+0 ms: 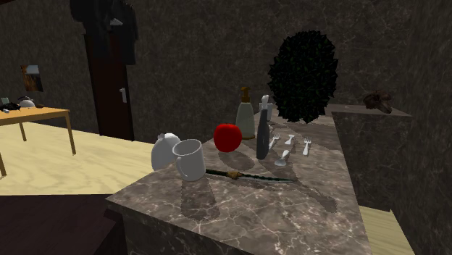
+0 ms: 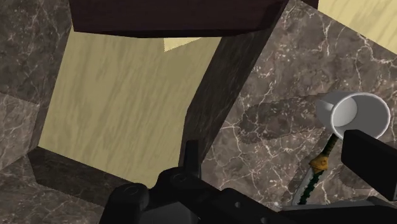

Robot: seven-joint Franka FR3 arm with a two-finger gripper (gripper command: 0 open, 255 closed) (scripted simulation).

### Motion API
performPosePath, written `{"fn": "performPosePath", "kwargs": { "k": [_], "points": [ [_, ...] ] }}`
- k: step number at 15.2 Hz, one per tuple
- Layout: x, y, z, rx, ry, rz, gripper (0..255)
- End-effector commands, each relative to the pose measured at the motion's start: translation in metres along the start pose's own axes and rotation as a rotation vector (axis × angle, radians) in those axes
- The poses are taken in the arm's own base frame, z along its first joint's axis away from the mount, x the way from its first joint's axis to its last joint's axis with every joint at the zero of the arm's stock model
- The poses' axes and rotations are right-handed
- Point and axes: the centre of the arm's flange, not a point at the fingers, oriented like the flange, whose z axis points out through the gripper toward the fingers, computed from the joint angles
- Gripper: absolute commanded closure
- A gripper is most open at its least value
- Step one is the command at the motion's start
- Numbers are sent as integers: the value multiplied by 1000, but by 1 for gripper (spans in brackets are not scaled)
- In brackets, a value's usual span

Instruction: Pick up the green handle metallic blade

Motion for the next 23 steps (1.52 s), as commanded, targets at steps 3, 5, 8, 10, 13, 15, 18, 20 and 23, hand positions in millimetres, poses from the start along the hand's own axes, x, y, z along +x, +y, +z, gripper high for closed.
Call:
{"fn": "performPosePath", "kwargs": {
  "k": [3, 5, 8, 10, 13, 15, 18, 20, 23],
  "points": [
    [26, -23, 39, 11, 7, 8, 0],
    [39, -35, 57, 17, 9, 11, 0],
    [60, -54, 84, 24, 13, 17, 0],
    [73, -67, 102, 30, 15, 20, 0],
    [94, -86, 129, 38, 19, 25, 0],
    [107, -99, 147, 43, 22, 29, 0],
    [128, -118, 173, 51, 25, 34, 0],
    [142, -131, 190, 56, 28, 37, 0],
    [163, -151, 216, 64, 32, 43, 0]
  ]
}}
